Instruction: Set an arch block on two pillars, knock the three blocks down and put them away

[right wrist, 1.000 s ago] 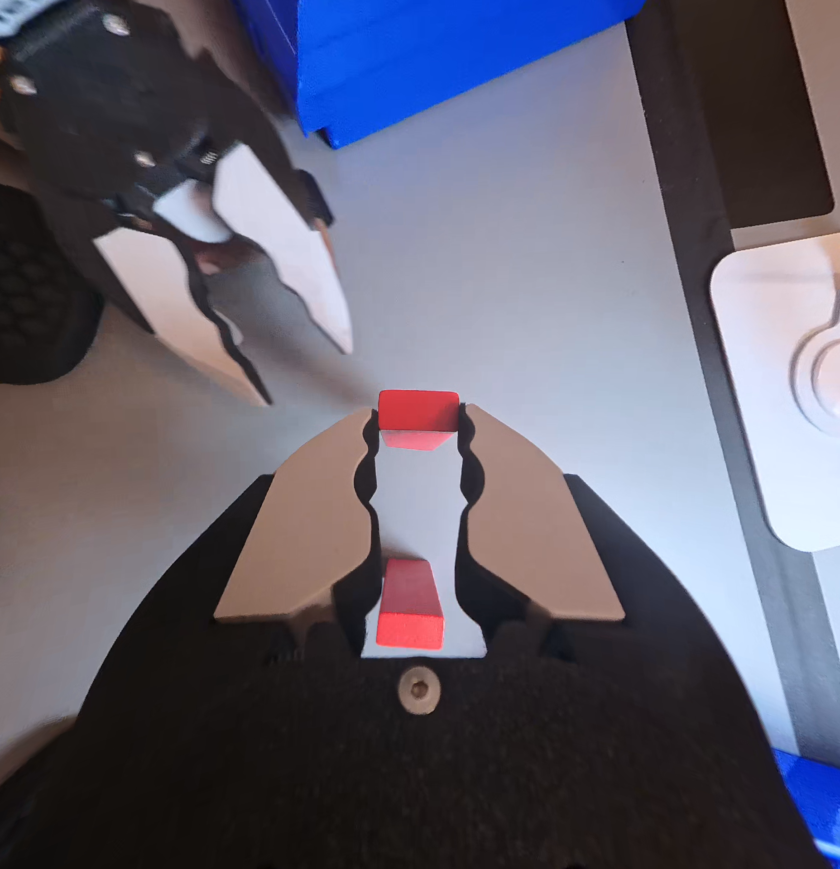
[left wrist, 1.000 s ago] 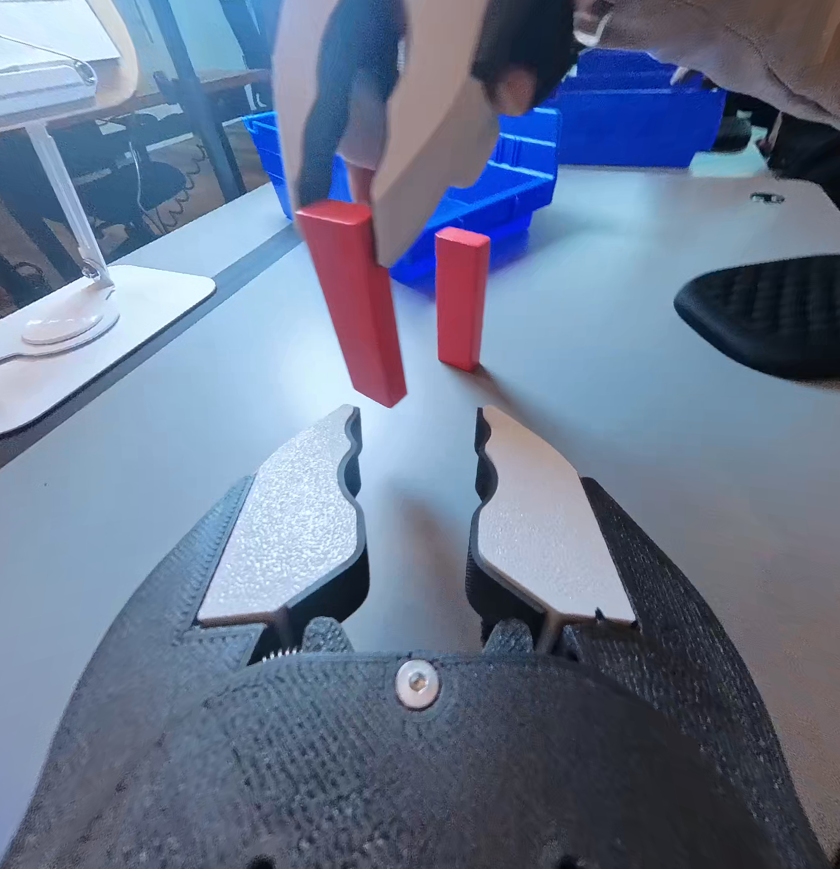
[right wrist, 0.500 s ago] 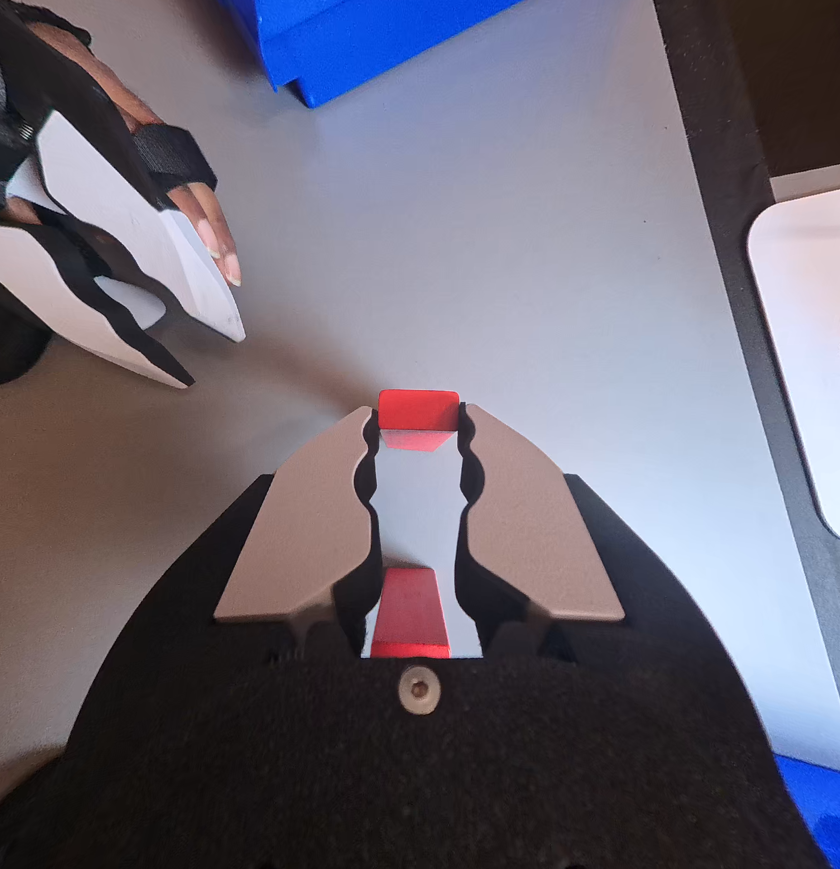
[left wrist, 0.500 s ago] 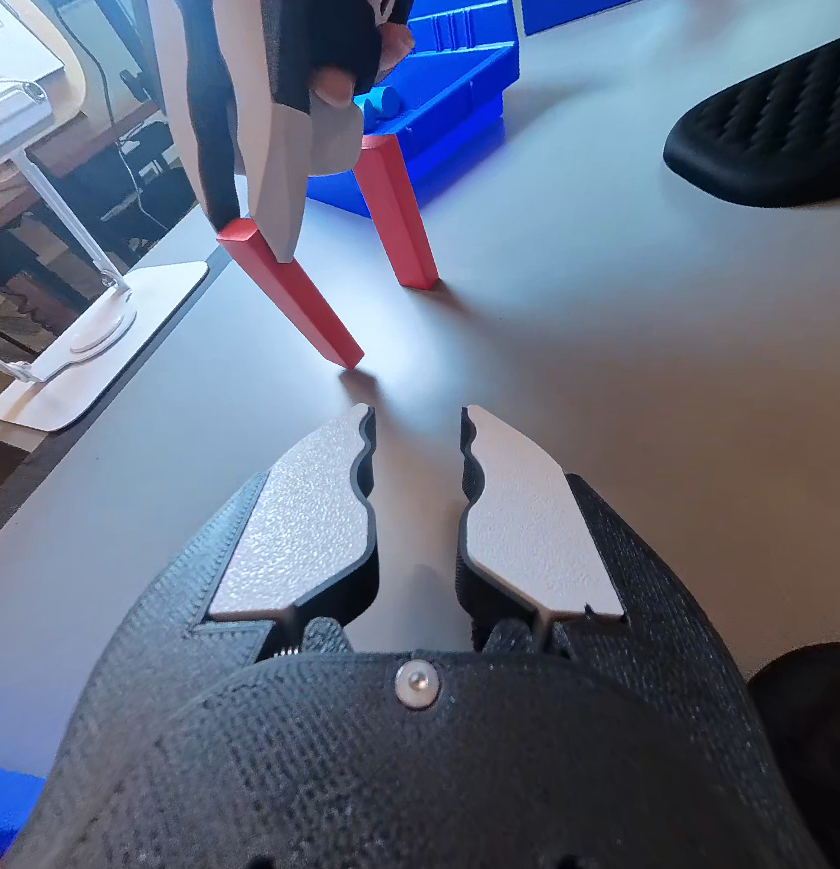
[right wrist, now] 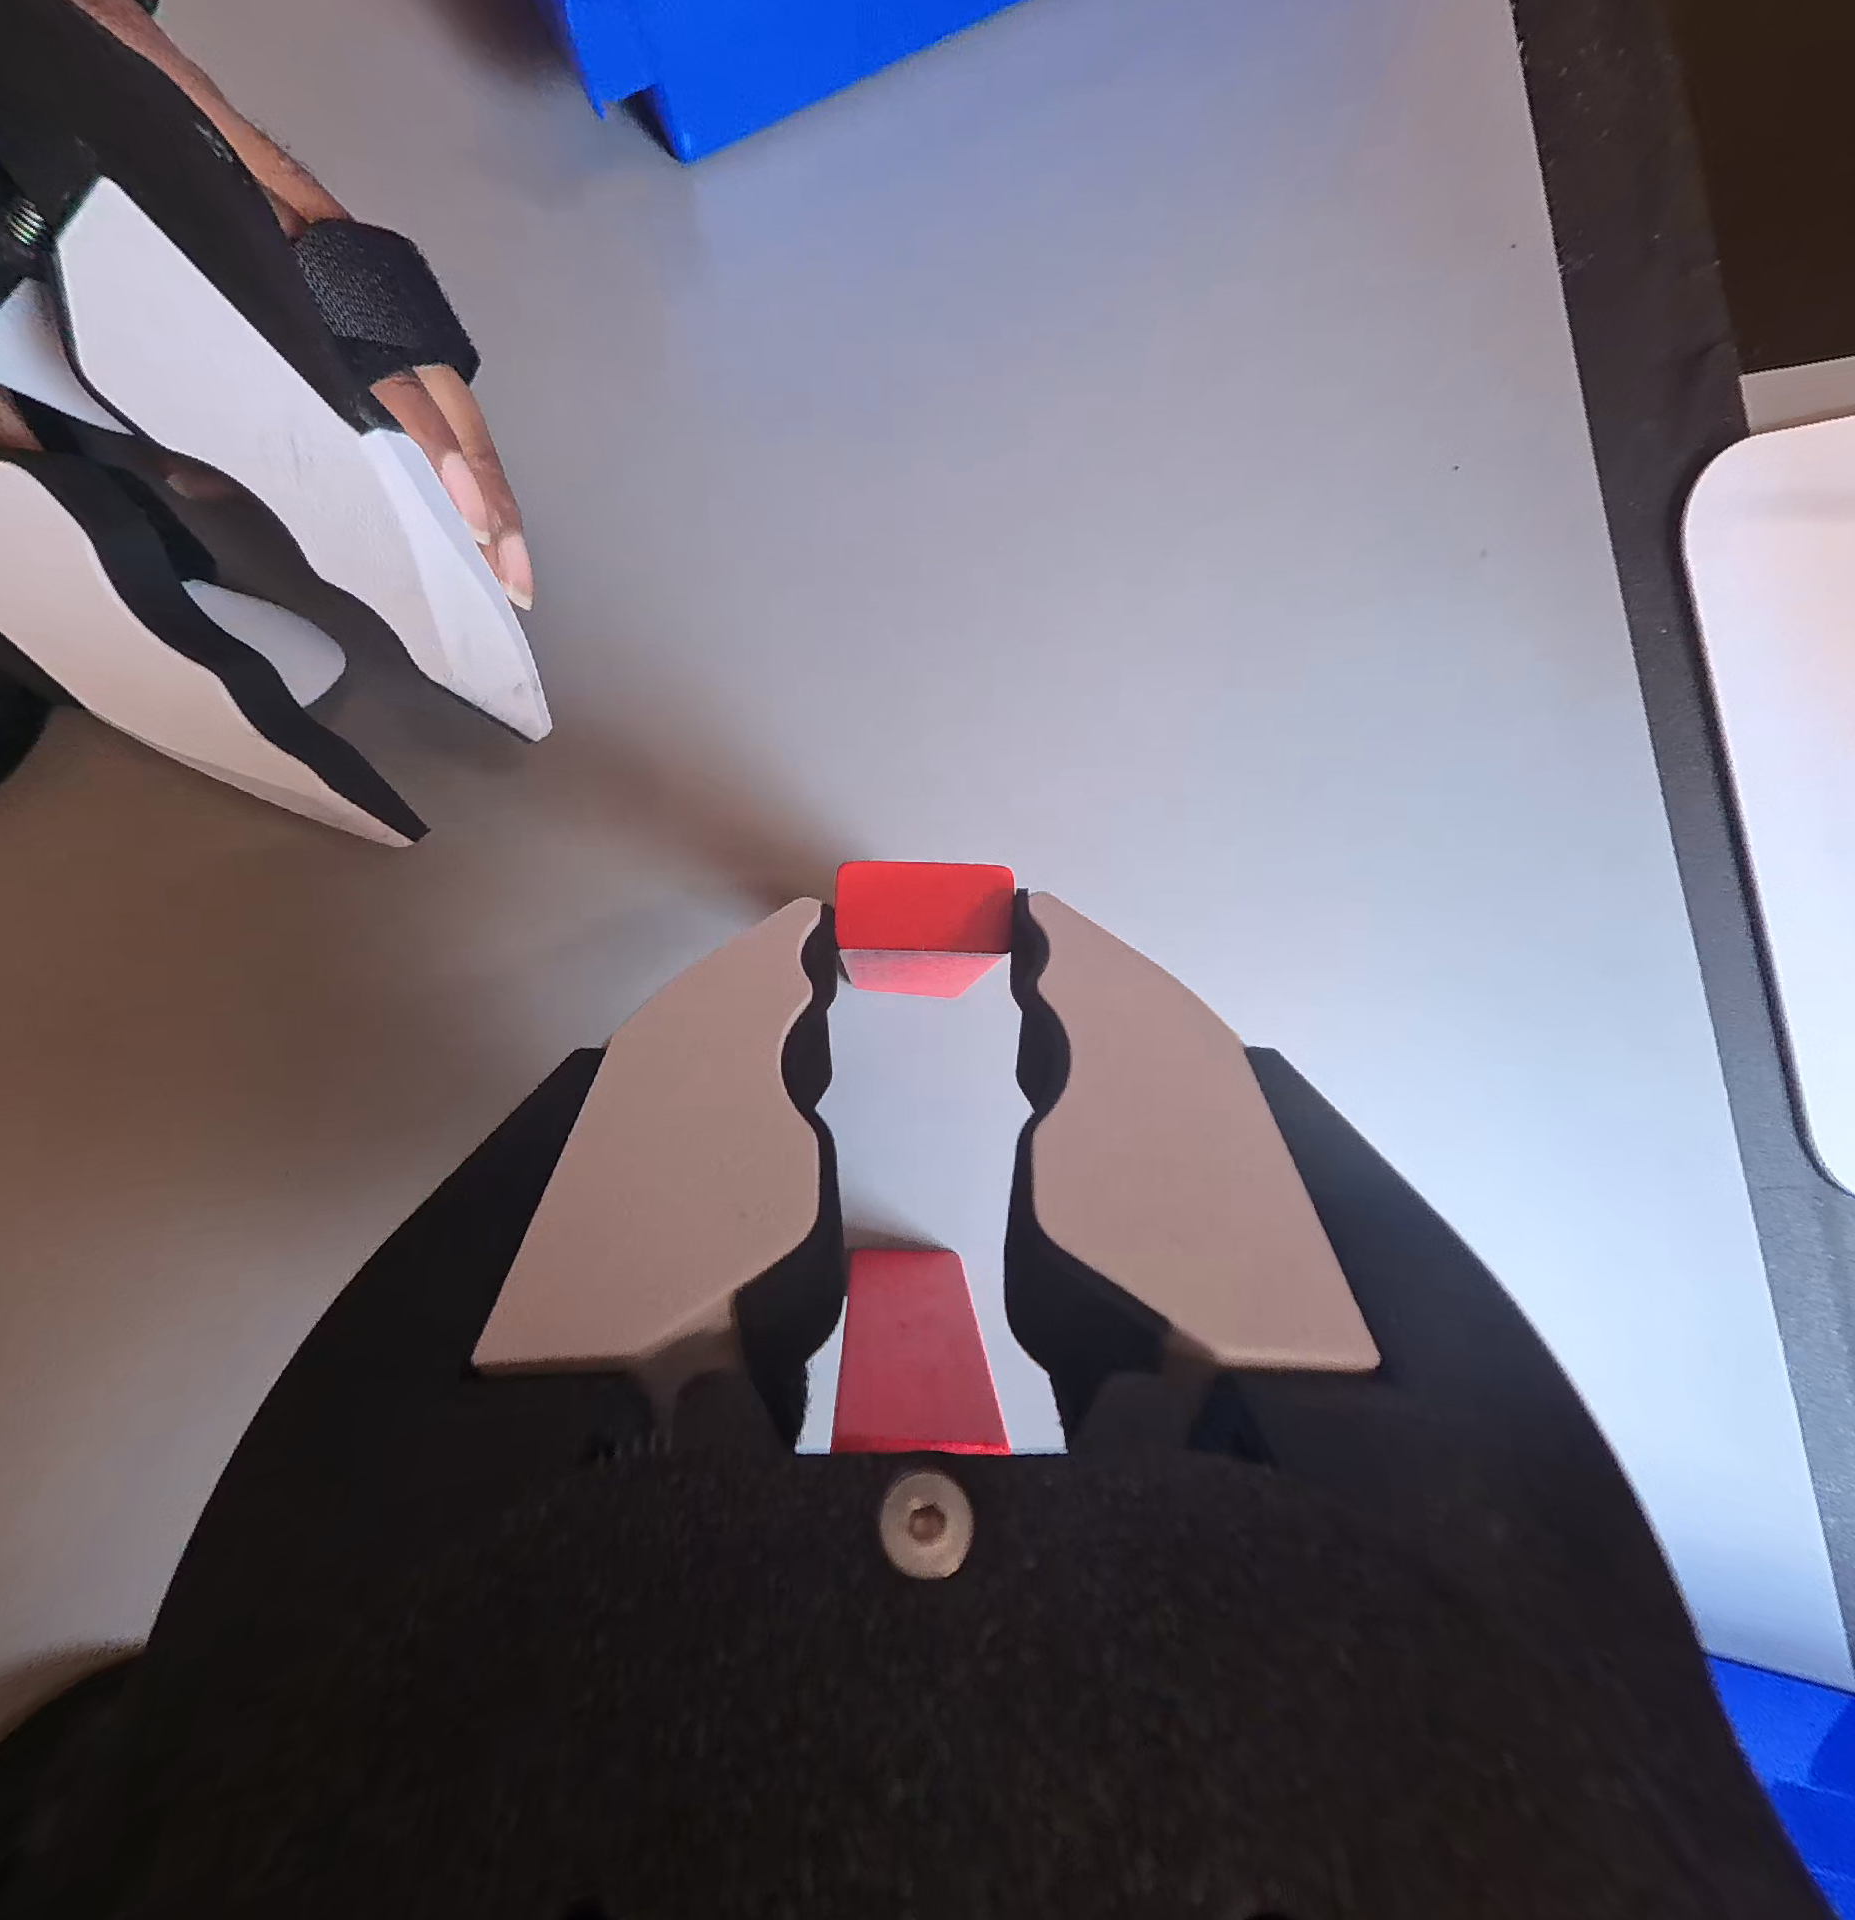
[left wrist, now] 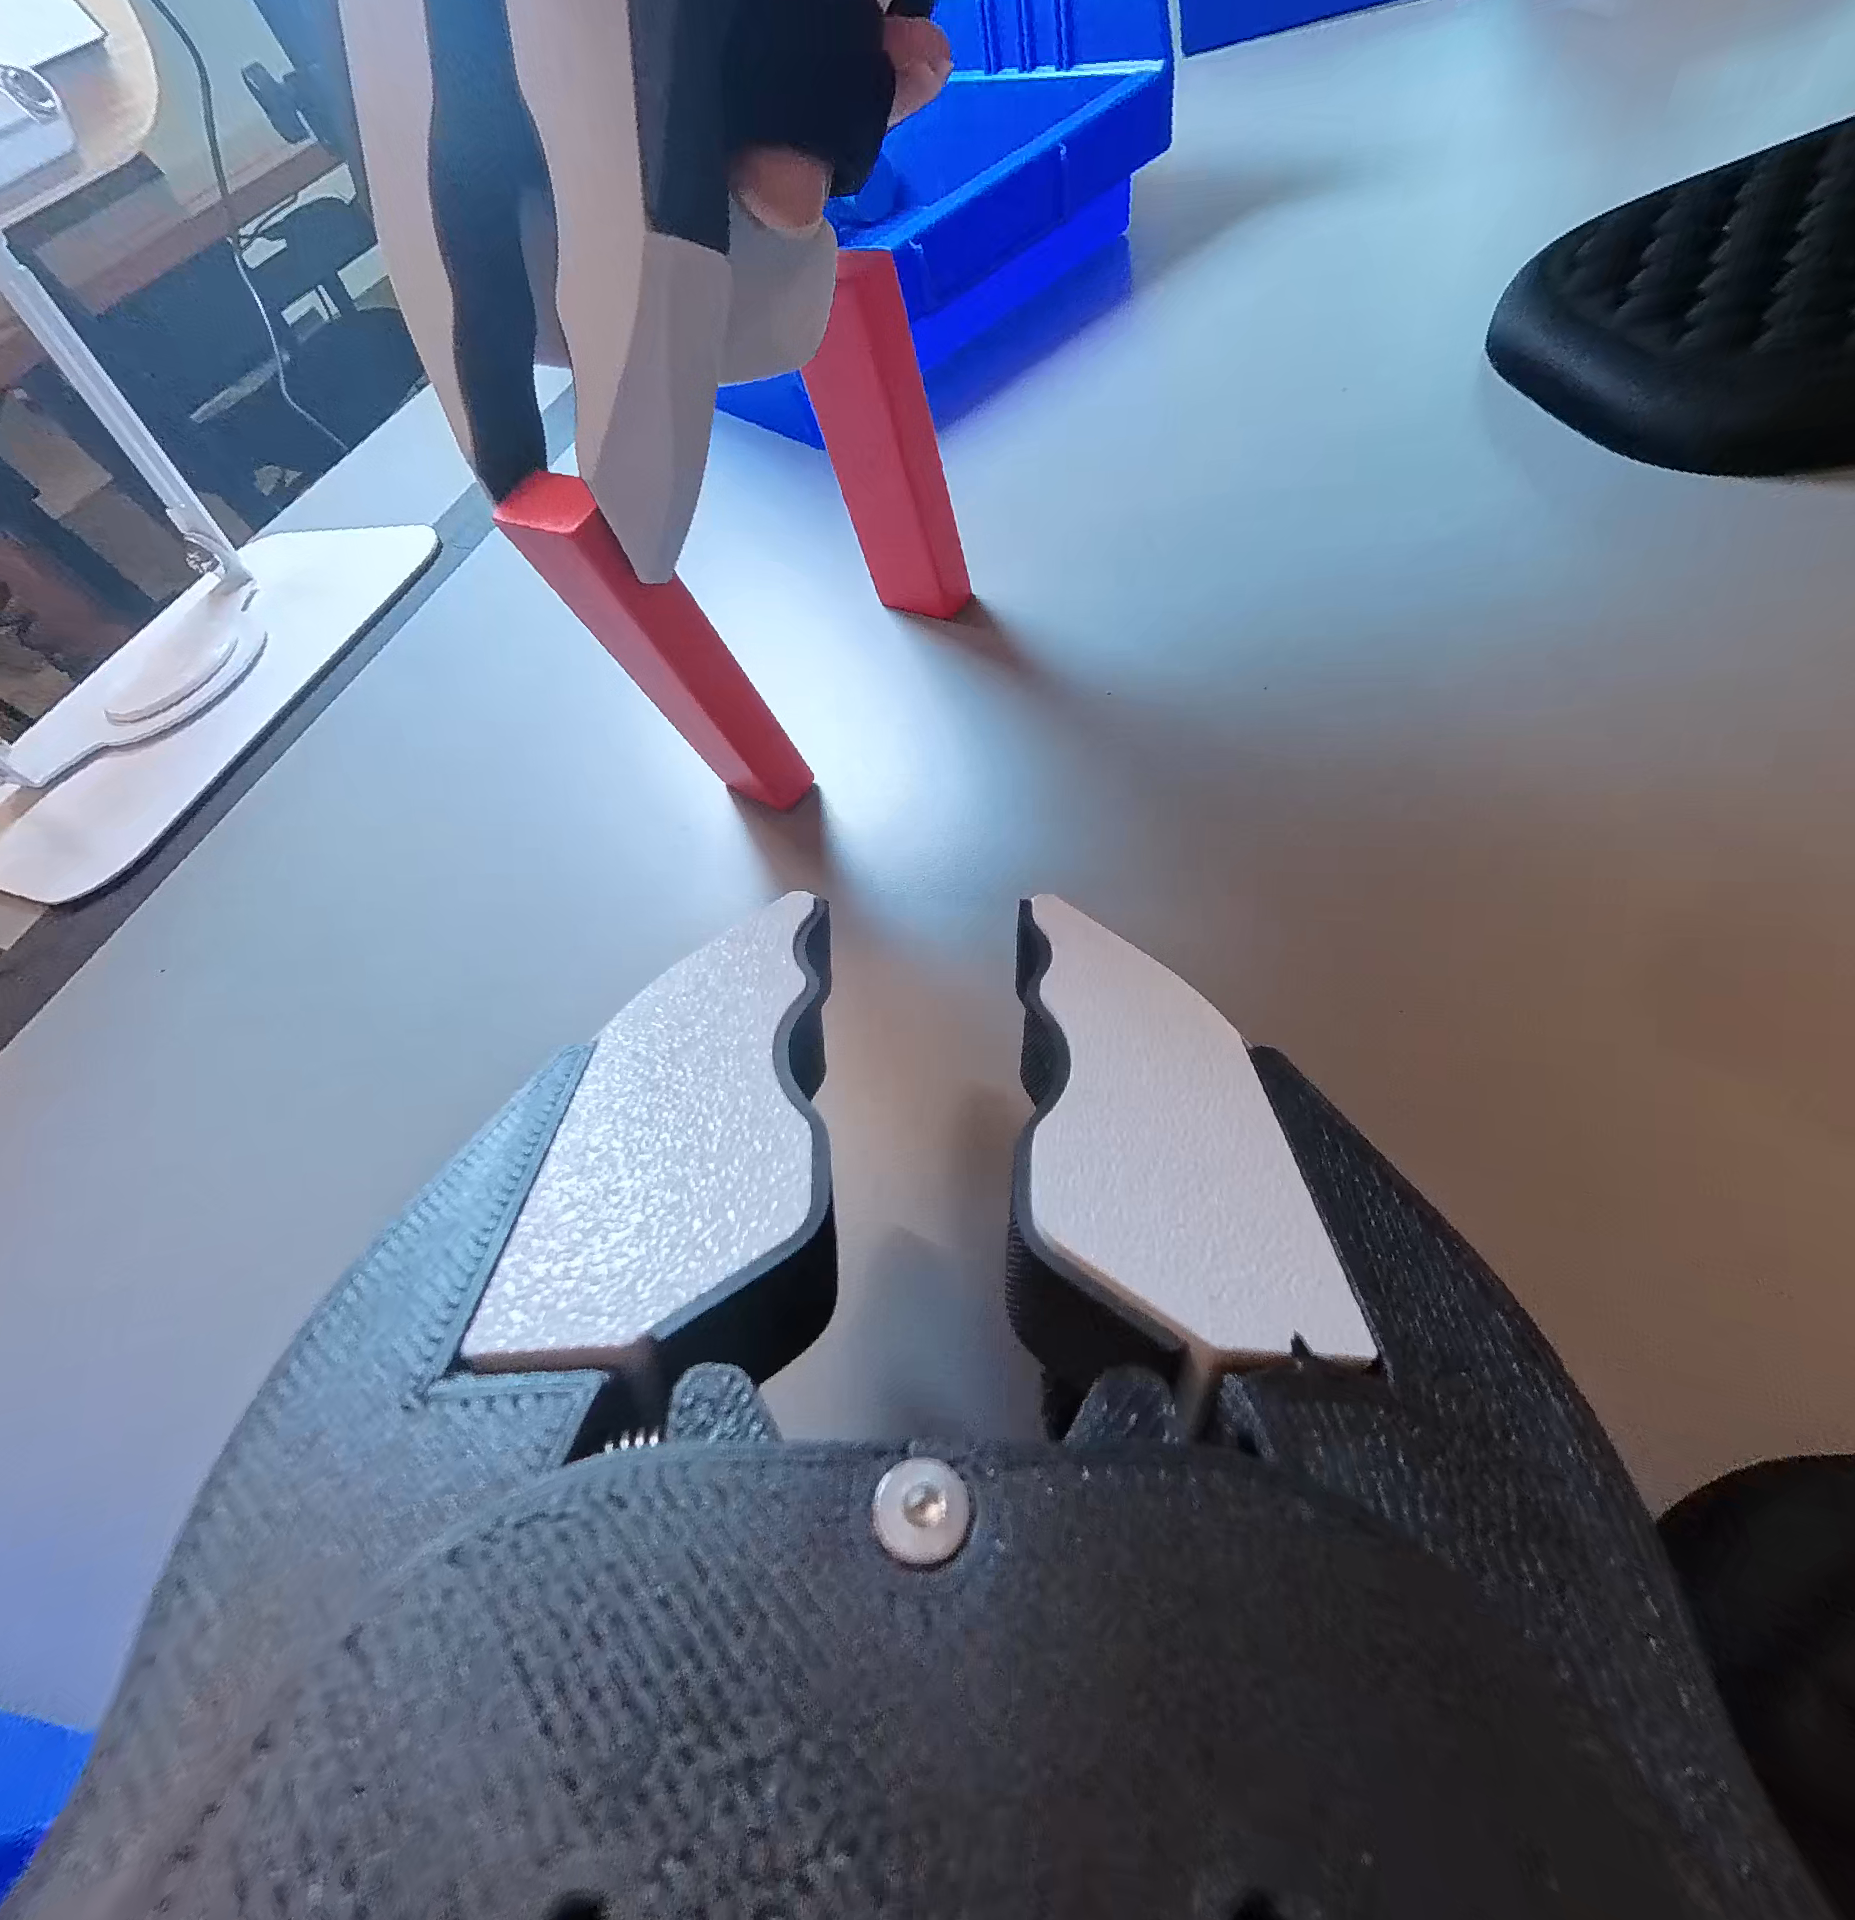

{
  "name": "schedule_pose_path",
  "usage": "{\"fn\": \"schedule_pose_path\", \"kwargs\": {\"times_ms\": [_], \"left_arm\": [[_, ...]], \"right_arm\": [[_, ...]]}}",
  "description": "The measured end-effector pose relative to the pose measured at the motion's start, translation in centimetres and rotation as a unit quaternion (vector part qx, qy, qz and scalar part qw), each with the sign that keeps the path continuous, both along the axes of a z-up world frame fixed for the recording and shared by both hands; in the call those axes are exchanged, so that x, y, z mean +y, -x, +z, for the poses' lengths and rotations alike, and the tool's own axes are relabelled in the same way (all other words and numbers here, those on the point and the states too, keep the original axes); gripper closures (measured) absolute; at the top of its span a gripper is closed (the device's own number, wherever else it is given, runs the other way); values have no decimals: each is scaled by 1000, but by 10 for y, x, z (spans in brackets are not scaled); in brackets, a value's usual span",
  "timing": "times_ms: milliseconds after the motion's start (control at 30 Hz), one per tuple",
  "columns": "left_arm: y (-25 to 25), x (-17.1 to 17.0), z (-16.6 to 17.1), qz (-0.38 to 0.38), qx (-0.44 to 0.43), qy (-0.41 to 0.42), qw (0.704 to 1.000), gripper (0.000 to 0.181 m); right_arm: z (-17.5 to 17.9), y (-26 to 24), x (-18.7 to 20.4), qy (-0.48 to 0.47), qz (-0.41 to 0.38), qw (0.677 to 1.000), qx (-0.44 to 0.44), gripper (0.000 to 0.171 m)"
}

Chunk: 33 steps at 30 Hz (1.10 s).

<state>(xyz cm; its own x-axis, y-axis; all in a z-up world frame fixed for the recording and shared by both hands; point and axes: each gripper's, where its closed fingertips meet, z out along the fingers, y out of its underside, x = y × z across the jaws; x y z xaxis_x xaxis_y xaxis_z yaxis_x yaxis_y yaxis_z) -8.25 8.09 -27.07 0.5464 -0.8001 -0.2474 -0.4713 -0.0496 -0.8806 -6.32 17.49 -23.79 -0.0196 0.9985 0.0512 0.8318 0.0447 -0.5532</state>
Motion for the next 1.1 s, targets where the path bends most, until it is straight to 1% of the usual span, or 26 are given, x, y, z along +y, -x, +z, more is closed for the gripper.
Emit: {"fn": "schedule_pose_path", "kwargs": {"times_ms": [200,333,433,533,600,700,767,833,900,1000,1100], "left_arm": [[-2,0,-3,0,3,5,1000,146],[-4,6,-1,3,4,12,1000,140],[-8,16,9,0,12,9,1000,137],[-13,32,26,-10,6,11,1000,135],[-18,44,38,-23,1,21,1000,134],[-27,63,50,-47,-6,47,998,127],[-32,77,54,-58,4,43,997,124],[-35,84,51,-87,34,38,995,122],[-37,89,44,-118,69,42,990,121],[-34,95,35,-146,111,69,981,123],[-35,98,30,-165,135,96,972,132]], "right_arm": [[0,-2,0,0,2,1000,-1,139],[0,-5,0,-2,4,1000,-9,136],[-1,-6,-1,-3,7,1000,-12,134],[6,-6,-2,-5,10,1000,1,132],[20,-7,-4,-8,10,999,34,130],[52,-19,-11,-13,-1,993,114,129],[69,-37,-17,-15,-12,985,170,129],[78,-62,-25,-12,-25,974,223,129],[76,-91,-32,-4,-39,965,261,129],[54,-133,-41,10,-64,953,294,130],[29,-161,-41,25,-99,941,323,131]]}}
